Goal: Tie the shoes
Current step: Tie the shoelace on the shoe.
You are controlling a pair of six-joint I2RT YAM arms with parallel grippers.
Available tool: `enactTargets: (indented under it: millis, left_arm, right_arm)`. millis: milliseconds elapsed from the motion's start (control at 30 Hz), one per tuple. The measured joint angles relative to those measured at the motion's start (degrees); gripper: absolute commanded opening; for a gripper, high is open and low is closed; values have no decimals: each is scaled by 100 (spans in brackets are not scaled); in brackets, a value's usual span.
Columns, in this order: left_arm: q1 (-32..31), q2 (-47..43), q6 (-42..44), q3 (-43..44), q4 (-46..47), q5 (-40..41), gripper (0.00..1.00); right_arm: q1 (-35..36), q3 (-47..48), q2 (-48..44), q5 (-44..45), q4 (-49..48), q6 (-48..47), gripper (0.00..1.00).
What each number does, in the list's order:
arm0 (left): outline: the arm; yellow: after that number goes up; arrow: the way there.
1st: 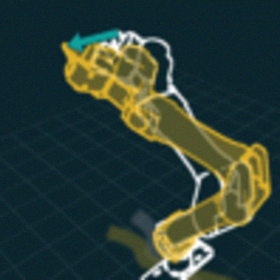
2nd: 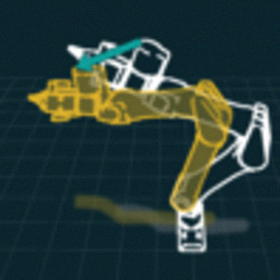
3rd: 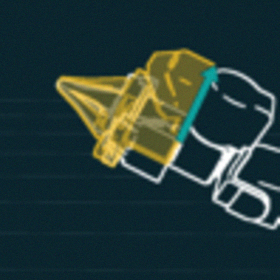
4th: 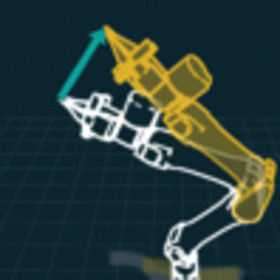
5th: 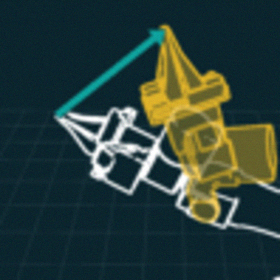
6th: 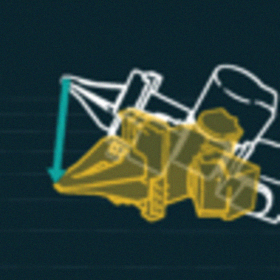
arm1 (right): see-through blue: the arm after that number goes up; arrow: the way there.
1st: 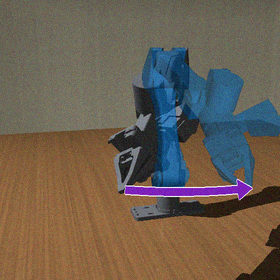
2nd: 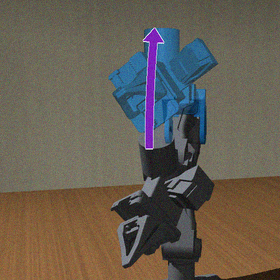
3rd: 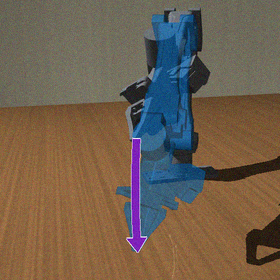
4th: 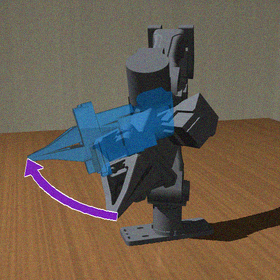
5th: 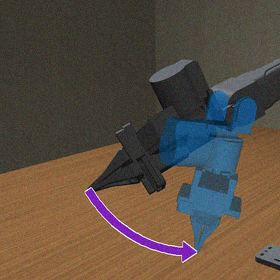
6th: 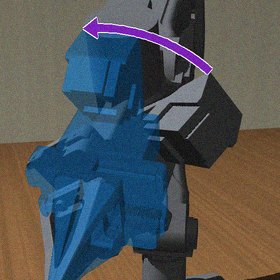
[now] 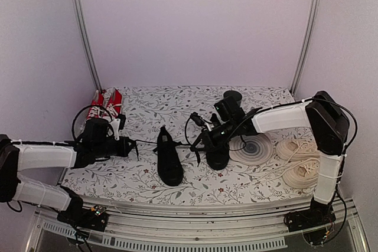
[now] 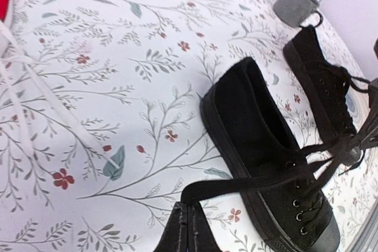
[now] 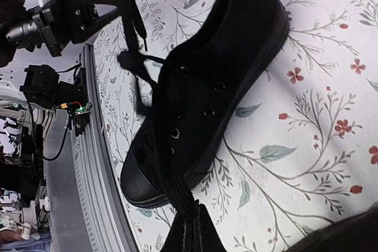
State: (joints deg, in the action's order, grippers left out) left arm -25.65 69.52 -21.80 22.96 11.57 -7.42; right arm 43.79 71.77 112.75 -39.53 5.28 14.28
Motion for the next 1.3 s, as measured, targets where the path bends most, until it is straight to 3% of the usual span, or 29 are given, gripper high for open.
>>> enactTargets:
  millis: [367, 767, 1300]
  left_arm:
    - [1130, -1270, -299, -332, -297, 509, 0]
    - [2476, -1292, -334, -518, -409, 55, 0]
    - [3270, -1141, -321, -514, -529, -306, 0]
  right_arm:
    - [-516, -656, -785, 299, 656, -131, 1]
    - [-866, -2094, -1410, 249, 817, 577, 1]
    - [-1158, -2806, -1777, -31, 256, 1113, 1]
